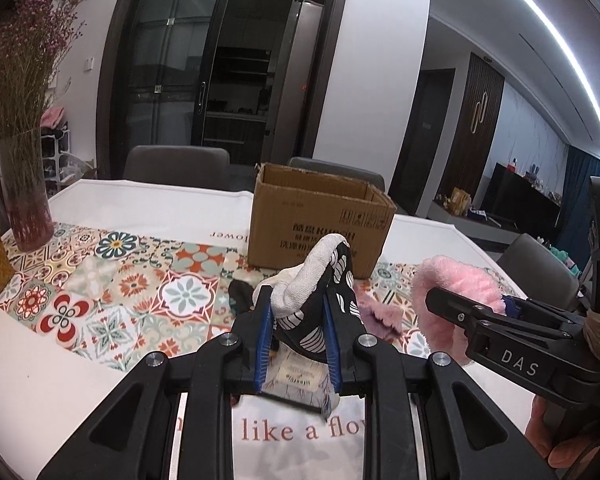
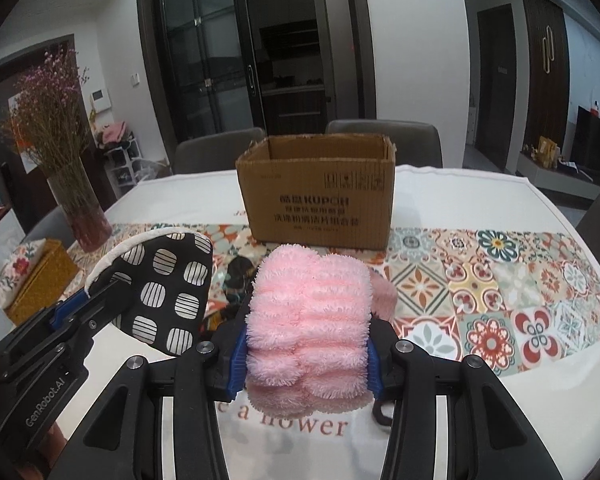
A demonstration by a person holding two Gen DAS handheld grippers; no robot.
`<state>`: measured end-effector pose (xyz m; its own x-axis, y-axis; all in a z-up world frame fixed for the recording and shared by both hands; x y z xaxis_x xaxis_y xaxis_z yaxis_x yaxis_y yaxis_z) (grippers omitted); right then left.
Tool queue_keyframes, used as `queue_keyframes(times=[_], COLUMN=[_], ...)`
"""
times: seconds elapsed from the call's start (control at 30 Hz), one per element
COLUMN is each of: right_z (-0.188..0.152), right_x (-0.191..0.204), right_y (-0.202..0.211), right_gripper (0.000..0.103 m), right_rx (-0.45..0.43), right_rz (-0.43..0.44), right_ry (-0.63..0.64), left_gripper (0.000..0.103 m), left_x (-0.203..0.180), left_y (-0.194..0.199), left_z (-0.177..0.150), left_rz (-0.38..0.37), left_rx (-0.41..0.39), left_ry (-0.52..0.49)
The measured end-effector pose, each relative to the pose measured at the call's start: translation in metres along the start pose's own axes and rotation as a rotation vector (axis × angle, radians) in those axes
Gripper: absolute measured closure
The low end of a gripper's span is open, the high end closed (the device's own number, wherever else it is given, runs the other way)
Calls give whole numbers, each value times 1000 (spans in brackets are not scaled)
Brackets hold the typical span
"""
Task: Organize soft objects
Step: 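Carry the cap and pink wristband up and over the cardboard box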
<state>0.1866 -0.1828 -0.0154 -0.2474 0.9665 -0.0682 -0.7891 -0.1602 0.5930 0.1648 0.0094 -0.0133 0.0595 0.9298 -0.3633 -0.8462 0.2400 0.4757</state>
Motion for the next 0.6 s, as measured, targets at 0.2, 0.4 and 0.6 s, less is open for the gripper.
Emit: queue_keyframes(times=[0.2,0.4,0.6], right_z=[21,41,66], right_x=[-4,-10,-17], right_y=[7,8,4], right_gripper=[57,57,57], right_rx=[-61,-98,-131], right_rz=[-23,-36,-47], right_ry=[11,6,4], left_gripper=[79,79,79], left_x=[-6,-12,-17], left_y=[-6,-12,-17], left_z=[20,40,62], left_rz=[-14,-31,-46], left_rx=[-47,-86,-136], left_ry=[-4,-10,-16])
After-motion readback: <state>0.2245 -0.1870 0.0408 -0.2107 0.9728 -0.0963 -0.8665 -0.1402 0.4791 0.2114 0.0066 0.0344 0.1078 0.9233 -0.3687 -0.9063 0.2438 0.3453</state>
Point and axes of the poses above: each gripper's, at about its wrist camera, not at the fingertips, and y roughly against the way its jaws point, x to its left, z to its top, the point moved 4 cm from there along -y, roughly the way its jaws point, and after that the axes turned 12 degrees about y, right-handed, at the moved point
